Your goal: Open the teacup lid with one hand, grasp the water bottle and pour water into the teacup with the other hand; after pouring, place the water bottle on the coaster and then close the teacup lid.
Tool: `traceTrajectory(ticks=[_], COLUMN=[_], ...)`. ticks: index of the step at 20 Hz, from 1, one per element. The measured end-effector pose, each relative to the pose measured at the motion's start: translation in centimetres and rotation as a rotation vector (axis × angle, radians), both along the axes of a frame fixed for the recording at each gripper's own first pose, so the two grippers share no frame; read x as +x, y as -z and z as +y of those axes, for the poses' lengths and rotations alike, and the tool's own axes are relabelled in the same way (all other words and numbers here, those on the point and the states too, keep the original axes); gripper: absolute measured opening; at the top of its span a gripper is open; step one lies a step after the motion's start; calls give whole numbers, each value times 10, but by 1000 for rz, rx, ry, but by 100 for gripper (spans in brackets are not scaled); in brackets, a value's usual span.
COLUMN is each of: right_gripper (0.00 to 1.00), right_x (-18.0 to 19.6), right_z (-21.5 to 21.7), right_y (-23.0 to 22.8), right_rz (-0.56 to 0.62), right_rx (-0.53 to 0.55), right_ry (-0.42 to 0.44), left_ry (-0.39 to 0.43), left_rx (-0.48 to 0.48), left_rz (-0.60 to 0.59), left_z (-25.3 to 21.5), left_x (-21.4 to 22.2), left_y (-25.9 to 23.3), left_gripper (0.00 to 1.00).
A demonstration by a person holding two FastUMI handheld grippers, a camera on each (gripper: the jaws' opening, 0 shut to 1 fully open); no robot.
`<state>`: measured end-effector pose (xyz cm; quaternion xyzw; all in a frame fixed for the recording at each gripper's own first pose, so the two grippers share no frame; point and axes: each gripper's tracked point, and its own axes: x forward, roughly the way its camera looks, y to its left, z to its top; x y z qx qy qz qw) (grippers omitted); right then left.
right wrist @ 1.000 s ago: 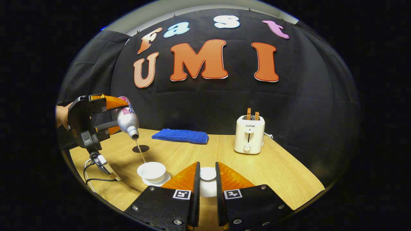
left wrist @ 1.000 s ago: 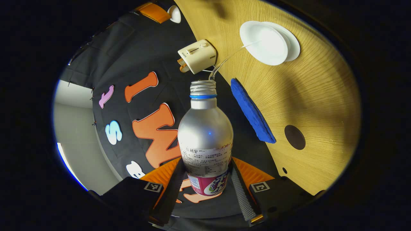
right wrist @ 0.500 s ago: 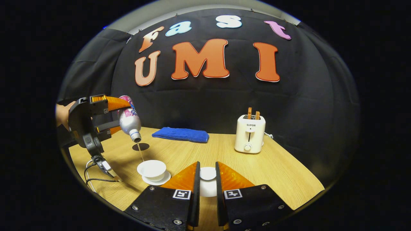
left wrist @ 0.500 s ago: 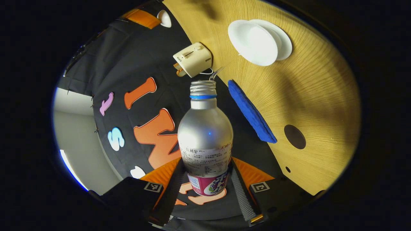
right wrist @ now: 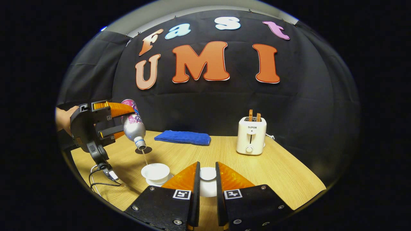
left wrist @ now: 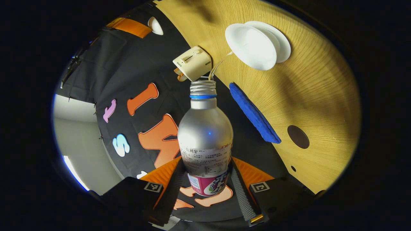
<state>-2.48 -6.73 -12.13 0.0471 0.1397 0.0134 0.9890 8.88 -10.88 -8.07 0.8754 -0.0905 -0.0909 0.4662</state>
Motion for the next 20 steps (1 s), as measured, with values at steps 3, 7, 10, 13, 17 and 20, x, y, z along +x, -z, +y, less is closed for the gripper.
traceTrajectory(ticks=[3,7,10,13,17,20], right_gripper=[23,23,23,23,23,23], right_x=[1,2,3,3,6,8], right_z=[3,6,8,10,14,22], right_y=[1,0,-1,0,-5,-5], right_rz=[3,2,2,2,-11,-9], right_rx=[2,-3,-3,0,14,18], right_ry=[-6,-13,-15,-15,-23,-38], left_ry=[7,23,15,24,50,43], left_rx=[1,-4,0,-11,-78,-185], left_rz=[-4,18,23,13,0,11], left_z=[-1,-4,-2,-3,-7,1], left_x=[-1,-1,0,-1,-4,-3], left_y=[-1,0,1,-2,-6,-7], left_gripper=[82,84,84,84,82,84])
